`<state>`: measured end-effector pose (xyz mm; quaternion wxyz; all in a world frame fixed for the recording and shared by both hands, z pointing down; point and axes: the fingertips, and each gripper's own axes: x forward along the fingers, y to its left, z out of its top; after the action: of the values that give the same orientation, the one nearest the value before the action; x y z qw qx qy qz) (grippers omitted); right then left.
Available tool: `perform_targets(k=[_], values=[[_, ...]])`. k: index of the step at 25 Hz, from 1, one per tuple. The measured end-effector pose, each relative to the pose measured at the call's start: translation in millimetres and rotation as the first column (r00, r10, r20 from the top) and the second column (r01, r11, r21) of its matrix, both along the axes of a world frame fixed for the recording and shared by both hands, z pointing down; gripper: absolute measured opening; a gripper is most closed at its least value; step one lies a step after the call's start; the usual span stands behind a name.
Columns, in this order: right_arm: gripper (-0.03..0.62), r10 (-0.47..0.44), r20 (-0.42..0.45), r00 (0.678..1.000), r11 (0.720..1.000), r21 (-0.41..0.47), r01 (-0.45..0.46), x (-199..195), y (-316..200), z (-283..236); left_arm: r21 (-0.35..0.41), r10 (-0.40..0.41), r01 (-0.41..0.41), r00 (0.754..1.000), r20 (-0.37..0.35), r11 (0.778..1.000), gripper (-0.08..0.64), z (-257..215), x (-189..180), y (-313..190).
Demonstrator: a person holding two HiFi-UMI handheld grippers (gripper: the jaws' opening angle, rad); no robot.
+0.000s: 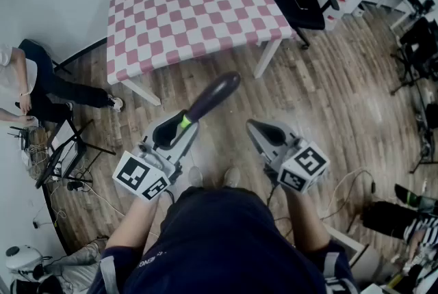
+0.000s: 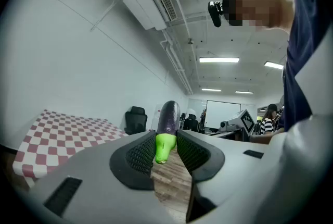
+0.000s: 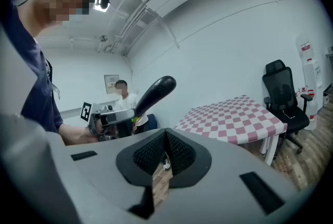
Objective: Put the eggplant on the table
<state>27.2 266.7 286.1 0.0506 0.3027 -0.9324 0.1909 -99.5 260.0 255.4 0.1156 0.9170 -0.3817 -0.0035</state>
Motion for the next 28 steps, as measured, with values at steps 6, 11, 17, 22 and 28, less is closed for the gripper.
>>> perform_targets(k=[6, 11, 17, 22, 28], values=[[0.014, -0.012, 0.001, 1.000, 1.000, 0.008, 0.012, 12.9, -12.1, -1.9, 0.007, -0.010, 0.010, 1.000, 0.004, 1.000, 0.146, -2.4, 15.2, -10.9], [0.015, -0.011, 0.011, 1.000, 1.000, 0.008, 0.011, 28.5, -21.9, -0.5, 0.011, -0.028, 0.028, 1.000, 0.011, 1.000, 0.146, -0.3, 29.3, -17.8], [0.015, -0.010, 0.022, 1.000, 1.000, -0.018, 0.011, 55.4, -38.9, 3.3, 0.003, -0.051, 0.051, 0.999, -0.002, 0.999, 0.146, 4.6, 51.3, -32.7], [0.015, -0.012, 0.012, 1.000, 0.999, -0.044, 0.012, 65.1, -58.0, 19.5, -0.003, -0.058, 0.058, 0.998, -0.021, 0.998, 0.146, 17.9, 59.4, -55.6], [0.015, -0.013, -0.009, 1.000, 0.998, -0.058, 0.013, 64.4, -112.0, 27.0, -0.025, -0.073, 0.072, 0.996, -0.050, 0.997, 0.146, 32.6, 56.4, -114.1]])
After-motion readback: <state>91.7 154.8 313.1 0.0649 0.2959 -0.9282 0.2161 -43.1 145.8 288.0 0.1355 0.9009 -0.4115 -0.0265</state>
